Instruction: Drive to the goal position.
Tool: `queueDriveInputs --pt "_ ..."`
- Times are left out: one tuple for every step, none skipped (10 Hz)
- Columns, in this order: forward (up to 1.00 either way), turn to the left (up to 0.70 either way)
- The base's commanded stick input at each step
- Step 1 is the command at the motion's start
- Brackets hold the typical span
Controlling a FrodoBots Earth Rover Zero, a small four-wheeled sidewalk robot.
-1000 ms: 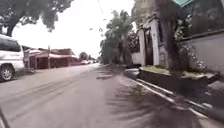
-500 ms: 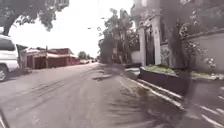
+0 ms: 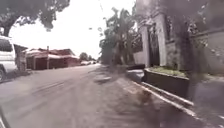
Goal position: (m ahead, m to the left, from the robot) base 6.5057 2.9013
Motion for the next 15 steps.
queueDriveInputs --pt "0.70 0.01" --pt "0.70 0.01" --pt "0.70 0.01" --pt "0.70 0.01" --pt "0.70 0.01" --pt "0.70 0.01" --pt "0.70 0.03" --pt "0.70 0.18" --pt "0.70 0.35" --pt "0.70 0.36" --pt "0.70 0.17" --pt "0.70 0.07" --pt "0.70 0.03" --pt "0.70 0.03" --pt "0.70 0.03"
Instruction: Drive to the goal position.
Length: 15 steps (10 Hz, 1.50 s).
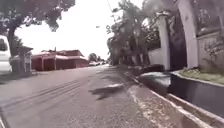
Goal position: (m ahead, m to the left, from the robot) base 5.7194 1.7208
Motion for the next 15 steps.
queueDriveInputs --pt "0.70 0.03" --pt "0.70 0.03" --pt "0.70 0.03" --pt "0.70 0.02" --pt "0.70 0.01" --pt "0.70 0.01" --pt "0.70 0.01" --pt "0.70 0.01" --pt "0.70 0.01" --pt "0.70 0.01" --pt "0.70 0.01" --pt "0.70 0.01" --pt "0.70 0.01" --pt "0.70 0.01" --pt "0.70 0.01"
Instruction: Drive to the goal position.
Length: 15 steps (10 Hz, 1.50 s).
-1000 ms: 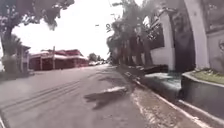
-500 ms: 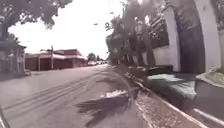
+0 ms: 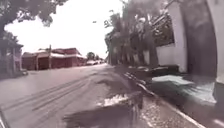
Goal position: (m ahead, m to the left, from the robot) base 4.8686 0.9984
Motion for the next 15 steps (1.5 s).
queueDriveInputs --pt "0.70 0.01" --pt "0.70 0.03" --pt "0.70 0.03" --pt "0.70 0.04" --pt "0.70 0.11" --pt "0.70 0.14" --pt "0.70 0.18" --pt "0.70 0.17" --pt "0.70 0.03" --pt "0.70 0.03" --pt "0.70 0.03" --pt "0.70 0.01" --pt "0.70 0.01" --pt "0.70 0.01" --pt "0.70 0.01"
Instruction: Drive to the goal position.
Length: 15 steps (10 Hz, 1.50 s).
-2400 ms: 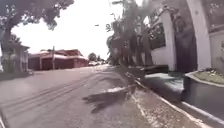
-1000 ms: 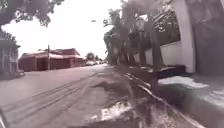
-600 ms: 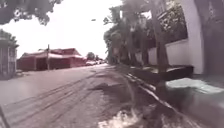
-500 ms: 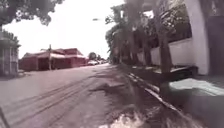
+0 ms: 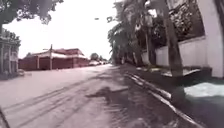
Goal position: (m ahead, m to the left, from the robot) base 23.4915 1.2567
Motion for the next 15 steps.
queueDriveInputs --pt "0.70 0.01" --pt "0.70 0.01" --pt "0.70 0.01" --pt "0.70 0.01" --pt "0.70 0.01" --pt "0.70 0.01" --pt "0.70 0.01" --pt "0.70 0.01" --pt "0.70 0.01" --pt "0.70 0.01" --pt "0.70 0.01" --pt "0.70 0.01" --pt "0.70 0.01" --pt "0.70 0.01" --pt "0.70 0.01"
